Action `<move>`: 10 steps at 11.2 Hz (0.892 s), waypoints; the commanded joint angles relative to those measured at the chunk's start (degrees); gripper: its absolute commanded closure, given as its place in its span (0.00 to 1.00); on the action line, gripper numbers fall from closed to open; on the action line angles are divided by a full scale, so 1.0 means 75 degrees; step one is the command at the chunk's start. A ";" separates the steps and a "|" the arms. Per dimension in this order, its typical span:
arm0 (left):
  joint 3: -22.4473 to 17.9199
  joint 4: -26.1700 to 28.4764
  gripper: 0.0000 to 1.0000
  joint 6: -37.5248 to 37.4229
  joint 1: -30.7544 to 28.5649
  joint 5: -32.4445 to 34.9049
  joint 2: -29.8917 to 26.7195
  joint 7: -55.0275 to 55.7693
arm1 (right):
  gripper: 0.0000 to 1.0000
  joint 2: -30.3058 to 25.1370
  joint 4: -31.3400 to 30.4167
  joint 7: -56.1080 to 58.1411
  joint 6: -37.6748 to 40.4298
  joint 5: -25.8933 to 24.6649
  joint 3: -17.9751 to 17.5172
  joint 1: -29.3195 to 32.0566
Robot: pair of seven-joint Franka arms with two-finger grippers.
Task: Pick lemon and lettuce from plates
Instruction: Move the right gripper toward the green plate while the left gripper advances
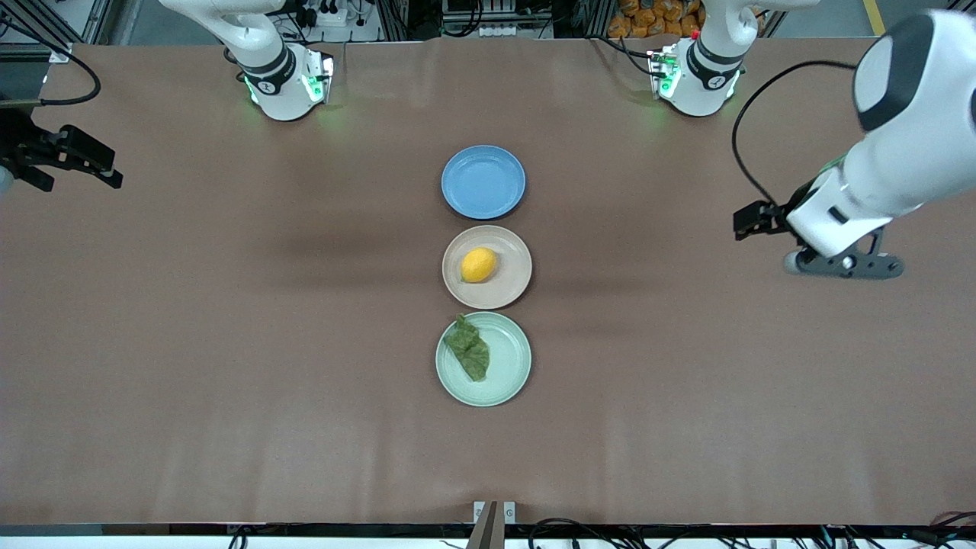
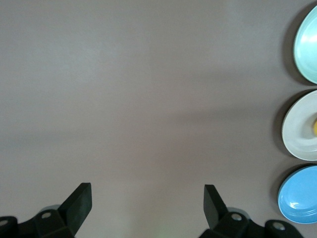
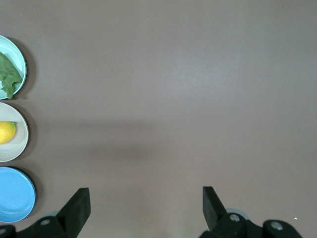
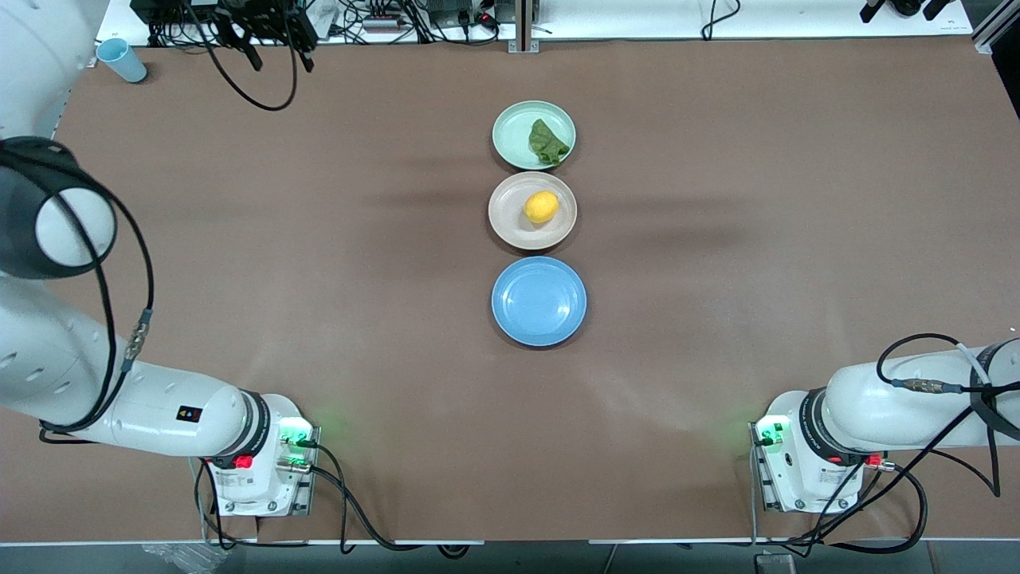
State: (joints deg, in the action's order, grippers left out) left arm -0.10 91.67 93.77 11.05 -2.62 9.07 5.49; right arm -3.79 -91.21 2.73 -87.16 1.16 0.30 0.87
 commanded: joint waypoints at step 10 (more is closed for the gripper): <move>0.0389 -0.0316 0.00 0.1558 0.0308 -0.0366 0.2153 -0.0252 | 0.00 0.3221 0.0068 -0.5840 -0.3876 0.0021 -0.0016 -0.2564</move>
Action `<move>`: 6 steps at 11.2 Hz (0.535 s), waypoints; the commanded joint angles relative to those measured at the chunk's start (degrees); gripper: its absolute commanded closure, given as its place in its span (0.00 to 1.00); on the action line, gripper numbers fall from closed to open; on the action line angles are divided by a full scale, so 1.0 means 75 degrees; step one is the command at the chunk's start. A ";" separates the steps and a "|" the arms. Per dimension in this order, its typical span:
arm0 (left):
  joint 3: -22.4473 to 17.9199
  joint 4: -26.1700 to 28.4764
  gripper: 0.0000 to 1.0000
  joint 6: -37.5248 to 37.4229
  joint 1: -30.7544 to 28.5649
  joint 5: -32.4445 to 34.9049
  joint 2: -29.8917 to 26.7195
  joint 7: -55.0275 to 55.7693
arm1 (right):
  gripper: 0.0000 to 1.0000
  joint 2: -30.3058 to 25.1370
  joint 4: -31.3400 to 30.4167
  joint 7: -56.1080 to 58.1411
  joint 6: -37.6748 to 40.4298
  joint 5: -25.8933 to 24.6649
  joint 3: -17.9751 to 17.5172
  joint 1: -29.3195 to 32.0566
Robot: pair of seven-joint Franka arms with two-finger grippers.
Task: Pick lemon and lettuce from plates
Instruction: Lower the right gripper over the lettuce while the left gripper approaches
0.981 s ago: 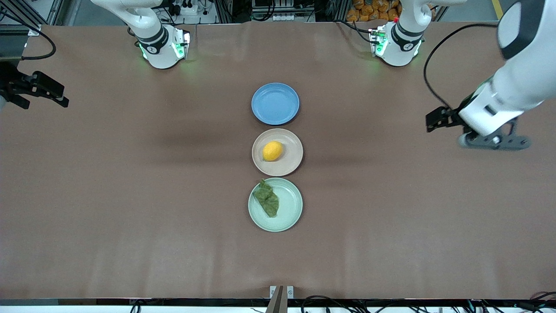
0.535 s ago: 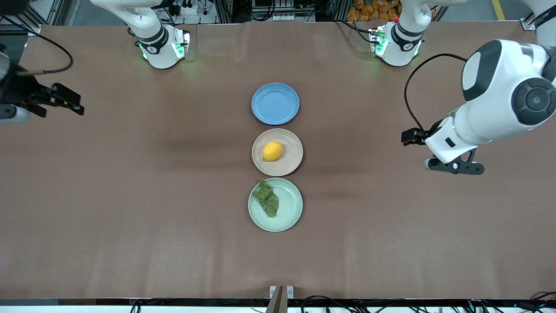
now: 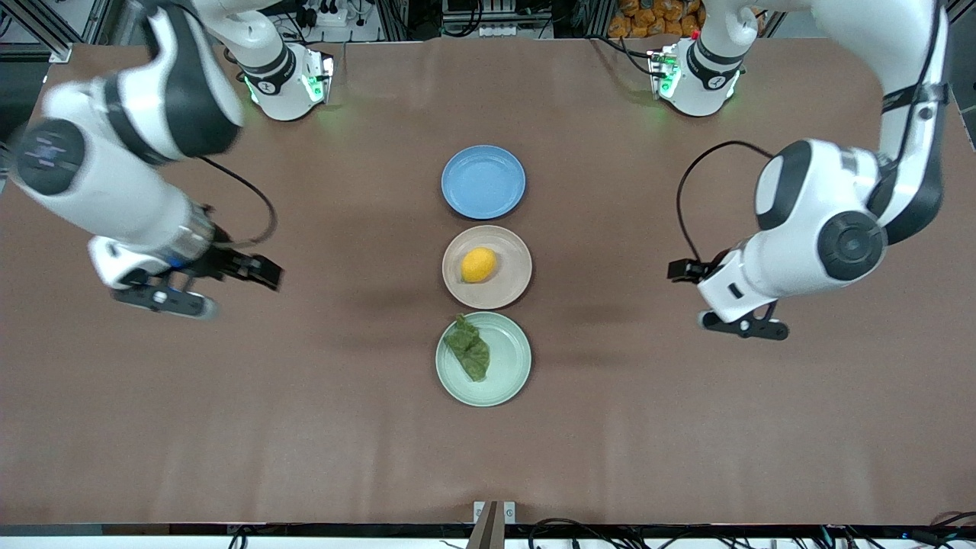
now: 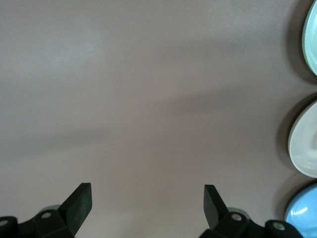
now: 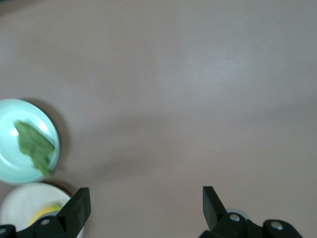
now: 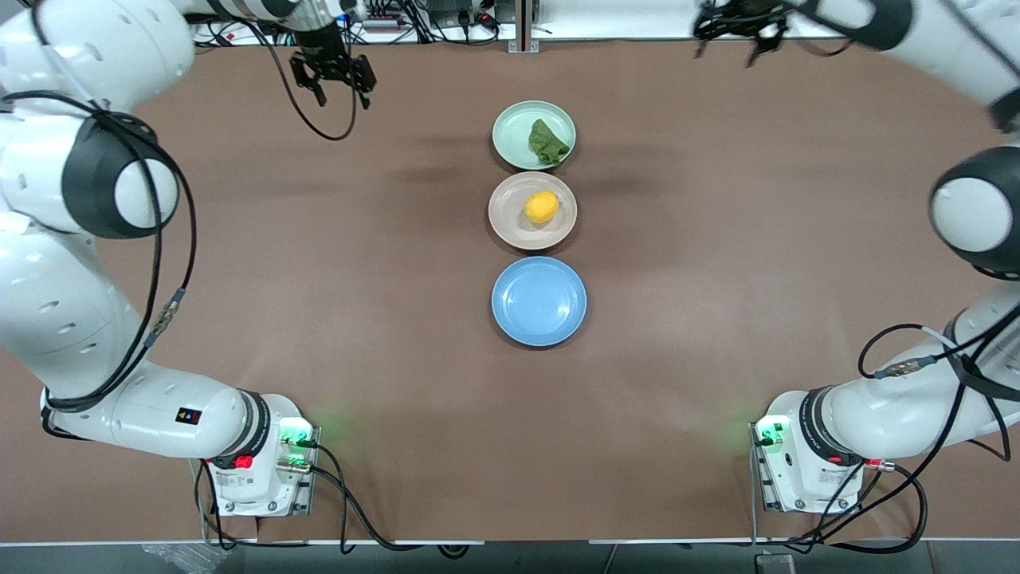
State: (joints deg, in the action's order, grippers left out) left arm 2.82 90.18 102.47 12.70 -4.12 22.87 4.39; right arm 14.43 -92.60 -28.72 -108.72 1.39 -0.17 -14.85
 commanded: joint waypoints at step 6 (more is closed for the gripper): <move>-0.0001 -0.0129 0.00 0.0810 0.0169 -0.0131 0.0806 0.0001 | 0.14 0.3803 0.2382 -0.6617 -0.3175 -0.0208 0.0210 -0.2002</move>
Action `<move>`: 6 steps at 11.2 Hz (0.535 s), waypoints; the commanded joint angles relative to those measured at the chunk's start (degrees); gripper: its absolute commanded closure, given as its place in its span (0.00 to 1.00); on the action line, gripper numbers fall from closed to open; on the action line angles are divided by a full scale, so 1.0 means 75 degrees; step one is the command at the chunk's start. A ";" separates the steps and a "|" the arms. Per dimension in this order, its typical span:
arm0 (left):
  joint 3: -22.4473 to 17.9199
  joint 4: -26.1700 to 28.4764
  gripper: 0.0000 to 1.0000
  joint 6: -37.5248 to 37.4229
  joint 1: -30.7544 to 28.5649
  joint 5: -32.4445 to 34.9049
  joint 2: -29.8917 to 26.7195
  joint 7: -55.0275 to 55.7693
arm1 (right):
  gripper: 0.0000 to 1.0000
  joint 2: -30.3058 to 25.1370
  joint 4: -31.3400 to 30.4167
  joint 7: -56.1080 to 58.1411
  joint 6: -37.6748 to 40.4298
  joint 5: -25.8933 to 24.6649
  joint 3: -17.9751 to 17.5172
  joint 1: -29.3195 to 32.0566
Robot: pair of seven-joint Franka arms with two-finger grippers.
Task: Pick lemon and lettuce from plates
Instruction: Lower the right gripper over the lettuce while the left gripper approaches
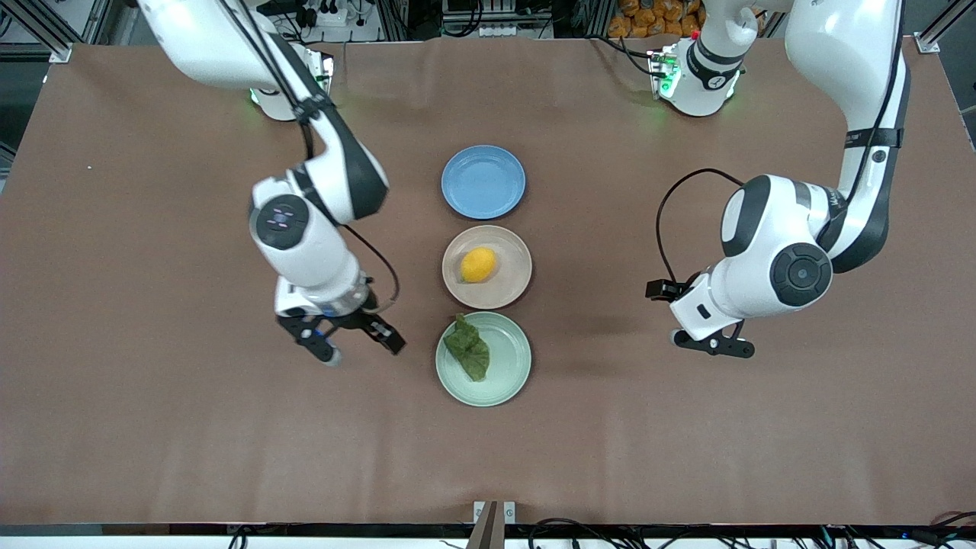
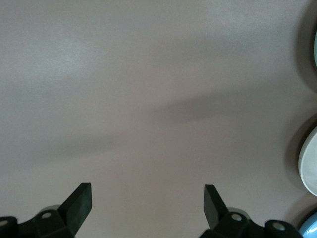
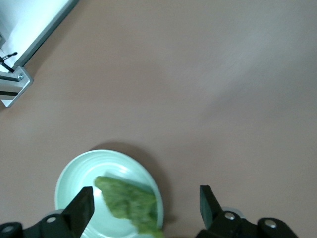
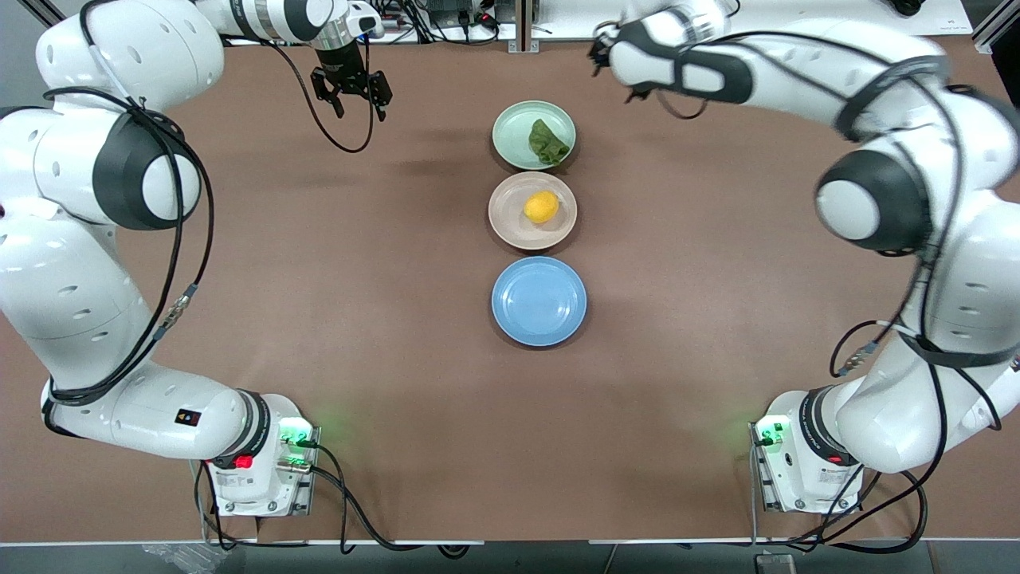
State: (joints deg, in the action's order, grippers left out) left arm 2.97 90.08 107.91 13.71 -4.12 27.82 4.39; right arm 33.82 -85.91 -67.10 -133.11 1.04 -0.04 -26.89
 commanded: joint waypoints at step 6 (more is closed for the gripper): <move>0.0025 0.0362 0.00 -0.0101 -0.0116 -0.0259 0.0264 -0.0162 | 0.22 0.2099 0.1541 -0.6081 -0.0825 -0.0127 0.0181 -0.0645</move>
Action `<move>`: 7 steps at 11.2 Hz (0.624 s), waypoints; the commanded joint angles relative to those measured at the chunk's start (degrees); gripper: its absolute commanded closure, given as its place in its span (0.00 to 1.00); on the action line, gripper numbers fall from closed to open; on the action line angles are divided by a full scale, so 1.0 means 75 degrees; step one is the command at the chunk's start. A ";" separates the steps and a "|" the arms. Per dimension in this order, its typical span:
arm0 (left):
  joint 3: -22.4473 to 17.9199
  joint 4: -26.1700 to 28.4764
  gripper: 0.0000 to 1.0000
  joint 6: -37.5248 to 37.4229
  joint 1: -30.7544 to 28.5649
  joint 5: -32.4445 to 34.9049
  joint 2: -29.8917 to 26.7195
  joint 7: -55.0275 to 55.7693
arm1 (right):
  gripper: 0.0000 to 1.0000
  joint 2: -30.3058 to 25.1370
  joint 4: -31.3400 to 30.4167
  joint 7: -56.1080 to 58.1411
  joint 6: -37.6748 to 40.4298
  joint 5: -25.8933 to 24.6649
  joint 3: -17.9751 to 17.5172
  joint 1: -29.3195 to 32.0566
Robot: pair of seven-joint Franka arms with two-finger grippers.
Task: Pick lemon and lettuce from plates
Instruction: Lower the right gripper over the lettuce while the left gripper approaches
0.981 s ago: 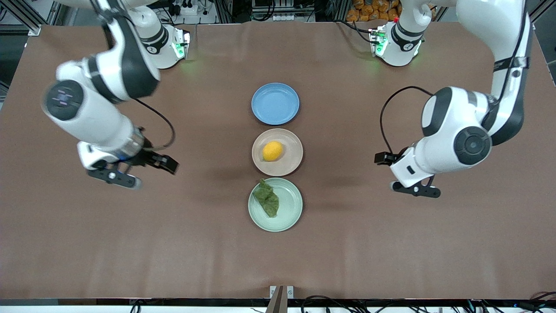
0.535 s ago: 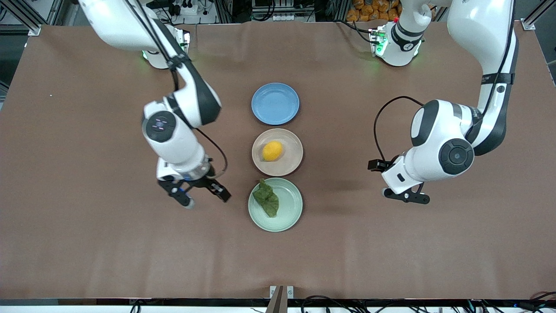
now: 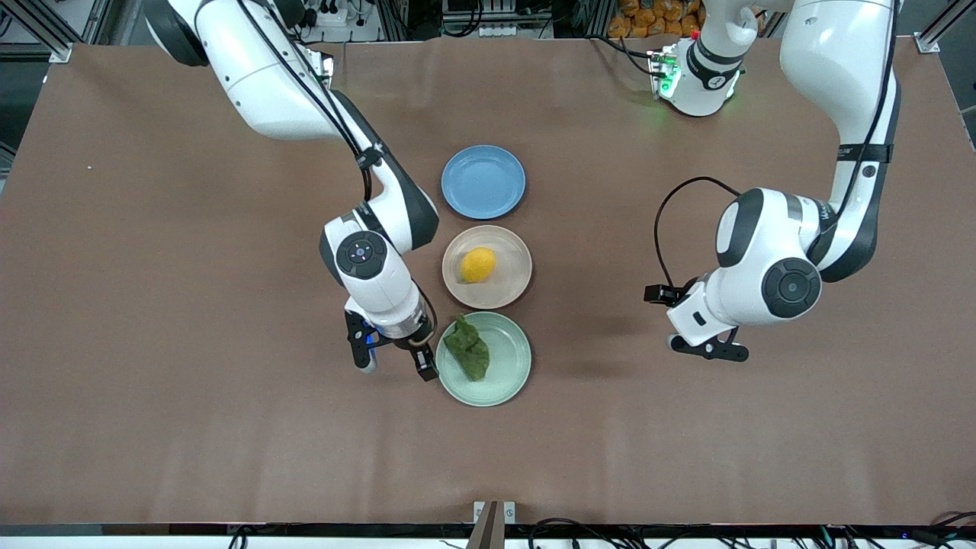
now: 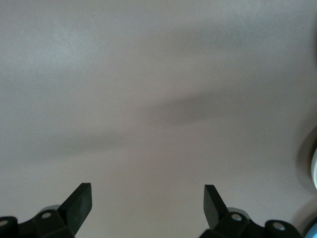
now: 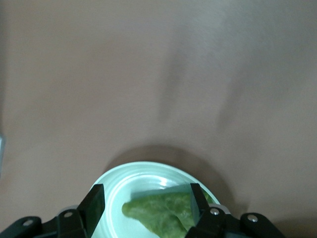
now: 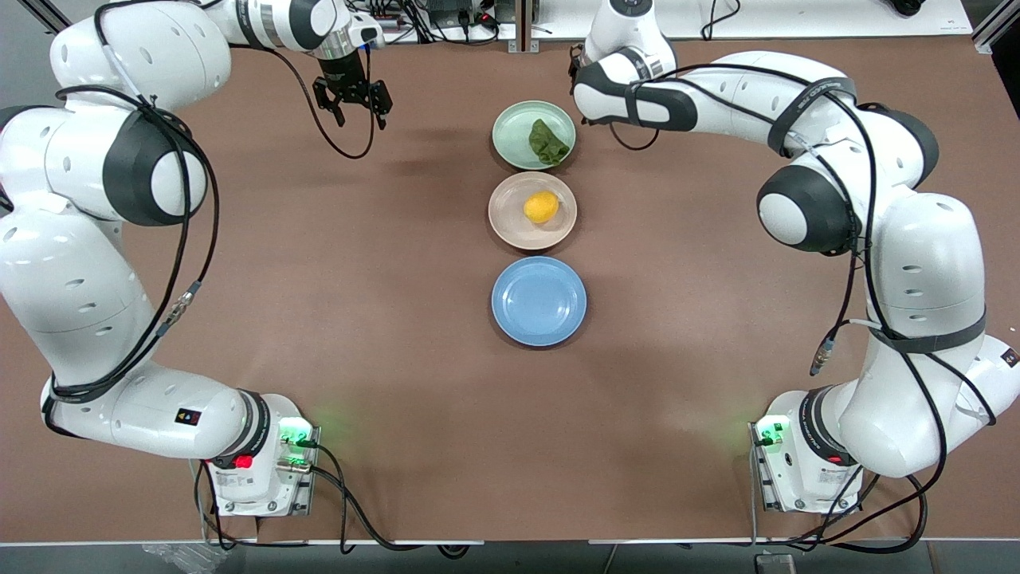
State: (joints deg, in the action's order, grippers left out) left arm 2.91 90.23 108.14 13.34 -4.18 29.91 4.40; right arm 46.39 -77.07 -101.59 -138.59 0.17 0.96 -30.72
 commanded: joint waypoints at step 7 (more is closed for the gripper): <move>0.0104 0.0603 0.00 -0.1060 -0.0044 -0.0908 0.0032 -0.0481 | 0.19 0.0716 0.0291 -0.2684 -0.0365 0.1149 -0.0150 -0.0416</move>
State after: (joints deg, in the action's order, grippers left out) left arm 3.47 94.60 101.08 12.94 -9.41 30.42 1.94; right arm 49.29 -76.67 -118.73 -141.03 7.73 0.50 -32.78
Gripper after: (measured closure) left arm 0.000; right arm 0.211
